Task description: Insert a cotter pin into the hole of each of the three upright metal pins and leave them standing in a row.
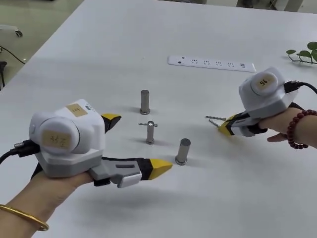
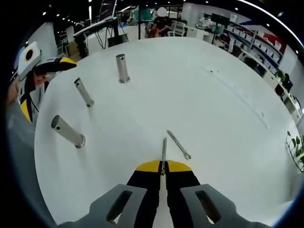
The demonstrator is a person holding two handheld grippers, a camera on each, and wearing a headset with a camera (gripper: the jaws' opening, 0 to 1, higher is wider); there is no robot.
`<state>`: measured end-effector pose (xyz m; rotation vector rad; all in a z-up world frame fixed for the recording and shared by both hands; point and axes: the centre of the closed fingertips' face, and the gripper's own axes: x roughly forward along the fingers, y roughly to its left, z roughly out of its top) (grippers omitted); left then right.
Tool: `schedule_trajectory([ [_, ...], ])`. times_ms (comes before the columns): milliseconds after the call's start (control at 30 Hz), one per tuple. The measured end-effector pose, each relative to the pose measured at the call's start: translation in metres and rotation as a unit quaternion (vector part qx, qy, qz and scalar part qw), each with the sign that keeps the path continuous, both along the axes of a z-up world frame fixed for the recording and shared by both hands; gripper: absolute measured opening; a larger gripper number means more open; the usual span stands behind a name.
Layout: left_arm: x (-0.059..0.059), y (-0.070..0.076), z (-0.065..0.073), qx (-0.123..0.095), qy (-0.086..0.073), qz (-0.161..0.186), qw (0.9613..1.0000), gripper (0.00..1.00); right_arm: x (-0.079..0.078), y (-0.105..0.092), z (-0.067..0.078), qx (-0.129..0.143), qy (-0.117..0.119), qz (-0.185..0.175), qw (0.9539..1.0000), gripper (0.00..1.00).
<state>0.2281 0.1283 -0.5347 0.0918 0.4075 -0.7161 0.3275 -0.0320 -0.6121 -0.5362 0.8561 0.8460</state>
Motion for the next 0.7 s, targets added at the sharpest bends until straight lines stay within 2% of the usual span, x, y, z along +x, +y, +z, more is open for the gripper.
schedule_trajectory([
  [167, -0.0005, -0.0001, -0.0003, 0.001, 0.002, -0.001, 1.0000, 0.89, 0.0012, 0.0007, 0.0004, -0.019, 0.001, 0.017, 0.9997, 0.00],
  [300, -0.0017, -0.0004, -0.0015, 0.003, 0.006, -0.003, 1.0000, 0.87, 0.0020, 0.0007, 0.0009, -0.032, -0.007, 0.031, 0.9990, 0.00],
  [533, -0.0048, -0.0033, -0.0011, 0.000, 0.008, -0.015, 0.9999, 0.78, 0.0033, 0.0005, 0.0044, -0.035, -0.018, 0.041, 0.9984, 0.00],
  [700, -0.0042, -0.0019, -0.0011, 0.004, 0.007, -0.013, 0.9999, 0.77, 0.0024, 0.0013, 0.0094, -0.032, -0.028, 0.047, 0.9980, 0.00],
])
